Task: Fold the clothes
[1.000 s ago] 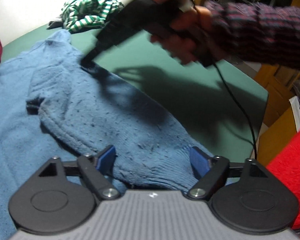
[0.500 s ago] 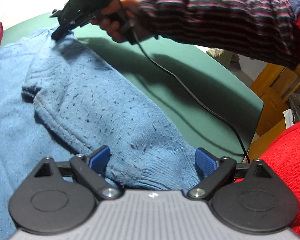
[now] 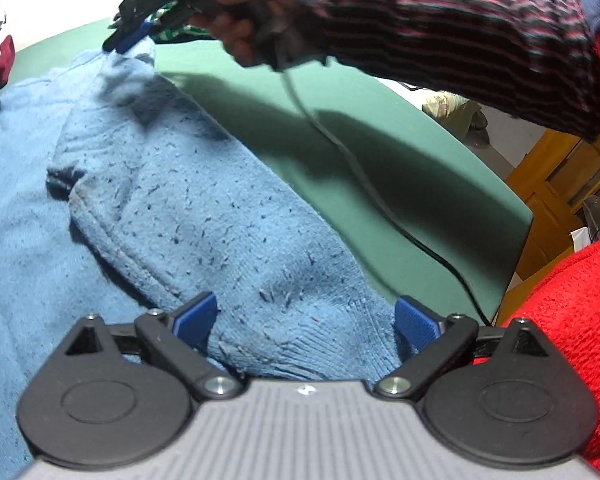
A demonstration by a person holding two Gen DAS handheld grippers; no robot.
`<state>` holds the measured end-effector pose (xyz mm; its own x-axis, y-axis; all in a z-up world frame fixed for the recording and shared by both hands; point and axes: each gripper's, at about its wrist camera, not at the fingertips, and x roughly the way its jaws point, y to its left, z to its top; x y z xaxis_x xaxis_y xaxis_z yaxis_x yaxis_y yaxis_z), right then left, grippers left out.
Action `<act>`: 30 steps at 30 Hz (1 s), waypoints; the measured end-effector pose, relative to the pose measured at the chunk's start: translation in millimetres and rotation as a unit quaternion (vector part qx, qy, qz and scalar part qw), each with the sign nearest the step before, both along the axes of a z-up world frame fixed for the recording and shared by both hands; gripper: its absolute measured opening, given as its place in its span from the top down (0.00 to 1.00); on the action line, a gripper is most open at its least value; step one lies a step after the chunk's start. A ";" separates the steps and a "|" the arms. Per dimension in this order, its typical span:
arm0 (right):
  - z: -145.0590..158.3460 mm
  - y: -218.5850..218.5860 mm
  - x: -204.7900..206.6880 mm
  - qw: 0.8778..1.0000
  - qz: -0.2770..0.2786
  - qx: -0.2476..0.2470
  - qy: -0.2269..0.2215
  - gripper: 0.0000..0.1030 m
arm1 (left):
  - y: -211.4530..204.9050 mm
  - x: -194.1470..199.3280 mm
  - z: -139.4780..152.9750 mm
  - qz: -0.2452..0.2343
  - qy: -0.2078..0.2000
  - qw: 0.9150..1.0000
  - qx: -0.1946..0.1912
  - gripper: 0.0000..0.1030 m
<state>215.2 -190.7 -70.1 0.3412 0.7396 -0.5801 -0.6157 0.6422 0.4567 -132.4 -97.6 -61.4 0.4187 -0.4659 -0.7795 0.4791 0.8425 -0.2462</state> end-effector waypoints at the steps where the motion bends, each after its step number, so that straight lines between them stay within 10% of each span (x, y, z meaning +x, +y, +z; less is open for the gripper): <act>1: -3.3 1.1 -5.3 1.000 0.016 -0.007 0.011 0.83 | -1.6 0.0 0.2 -0.001 0.001 1.000 0.001 0.03; 6: -23.4 0.7 -3.0 1.000 0.000 -0.009 0.024 1.00 | -8.3 -4.7 2.8 -0.007 0.002 1.000 0.017 0.02; 16: 6.2 28.9 -60.6 0.989 0.147 -0.034 0.002 0.77 | -19.6 1.2 -3.8 0.013 -0.004 0.999 0.030 0.02; 21: -1.9 64.0 -103.5 0.964 0.235 -0.104 -0.066 0.85 | -22.6 1.0 -4.6 0.019 -0.008 0.999 0.035 0.02; 30: -12.4 83.4 -85.0 0.976 0.183 -0.094 -0.074 1.00 | -33.6 -1.7 -8.8 0.039 -0.012 0.999 0.031 0.02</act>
<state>130.3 -107.4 -82.5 0.1643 0.7130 -0.6816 -0.8697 0.4307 0.2409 -134.1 -131.2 -70.2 0.4710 -0.3826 -0.7949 0.4160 0.8909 -0.1823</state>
